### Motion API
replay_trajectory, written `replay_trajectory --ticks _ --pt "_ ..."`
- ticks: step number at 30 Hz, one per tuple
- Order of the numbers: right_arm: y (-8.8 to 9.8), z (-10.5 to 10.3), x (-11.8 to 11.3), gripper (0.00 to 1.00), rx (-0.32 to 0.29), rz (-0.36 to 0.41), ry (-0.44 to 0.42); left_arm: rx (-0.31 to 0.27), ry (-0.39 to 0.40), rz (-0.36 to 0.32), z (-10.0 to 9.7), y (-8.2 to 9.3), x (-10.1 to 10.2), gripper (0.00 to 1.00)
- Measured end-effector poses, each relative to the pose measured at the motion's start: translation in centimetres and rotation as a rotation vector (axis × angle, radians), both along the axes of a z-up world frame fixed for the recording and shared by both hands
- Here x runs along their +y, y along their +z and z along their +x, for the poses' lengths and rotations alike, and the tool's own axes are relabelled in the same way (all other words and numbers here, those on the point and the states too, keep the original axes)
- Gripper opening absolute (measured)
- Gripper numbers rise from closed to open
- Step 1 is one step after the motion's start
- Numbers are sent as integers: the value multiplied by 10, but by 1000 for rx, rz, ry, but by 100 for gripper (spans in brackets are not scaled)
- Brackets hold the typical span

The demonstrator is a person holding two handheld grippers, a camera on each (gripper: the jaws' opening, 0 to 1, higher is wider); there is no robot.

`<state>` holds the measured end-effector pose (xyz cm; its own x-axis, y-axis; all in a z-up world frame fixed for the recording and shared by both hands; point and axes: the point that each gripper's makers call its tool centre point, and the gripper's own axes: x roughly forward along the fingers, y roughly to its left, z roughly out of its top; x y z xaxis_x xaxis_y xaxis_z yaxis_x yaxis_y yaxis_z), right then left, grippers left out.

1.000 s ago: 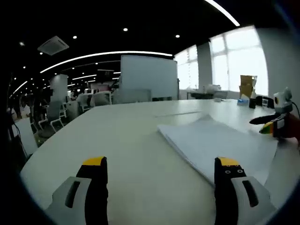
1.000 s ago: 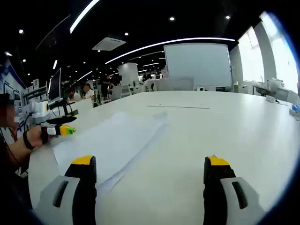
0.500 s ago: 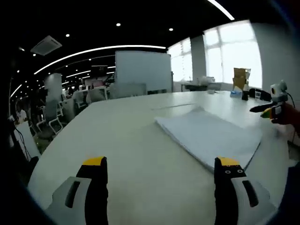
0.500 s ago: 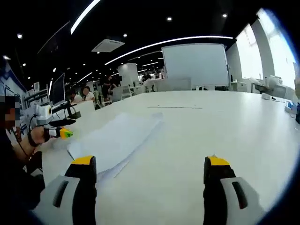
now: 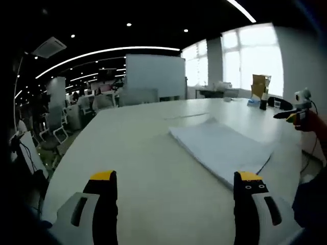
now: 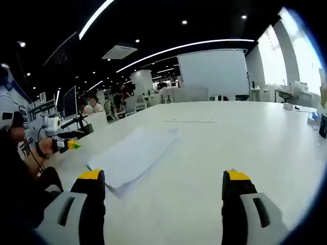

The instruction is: Organize the stack of printing papers by aligning and flattening the scattered papers on the table

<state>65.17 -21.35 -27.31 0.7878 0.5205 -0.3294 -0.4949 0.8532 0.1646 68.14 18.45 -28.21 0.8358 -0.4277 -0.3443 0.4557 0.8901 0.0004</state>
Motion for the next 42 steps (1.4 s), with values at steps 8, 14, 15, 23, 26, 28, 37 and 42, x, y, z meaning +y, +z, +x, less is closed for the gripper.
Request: replay_trajectory --ticks 8,14,15,23,26,28,37,42 --pt "-5 -7 -4 90 25 -42 9 15 -7 -9 -6 4 3 97" --pt "-4 -9 -6 90 30 -66 8 24 -8 -4 -8 3 6 97" --pt "-2 -10 -6 90 28 -71 10 24 -9 -4 -8 3 6 97" --pt "3 -10 -7 90 20 -100 8 29 -22 7 -11 8 6 97" --pt "3 -10 -6 90 24 -104 10 33 -26 7 -12 11 6 97" --pt "3 -9 -6 90 24 -113 10 37 -28 4 -12 12 6 97" --pt "0 -8 -5 90 34 -132 16 46 -32 4 -15 12 5 97" --pt "-2 -8 -5 90 42 -136 17 64 -27 6 -15 10 5 97"
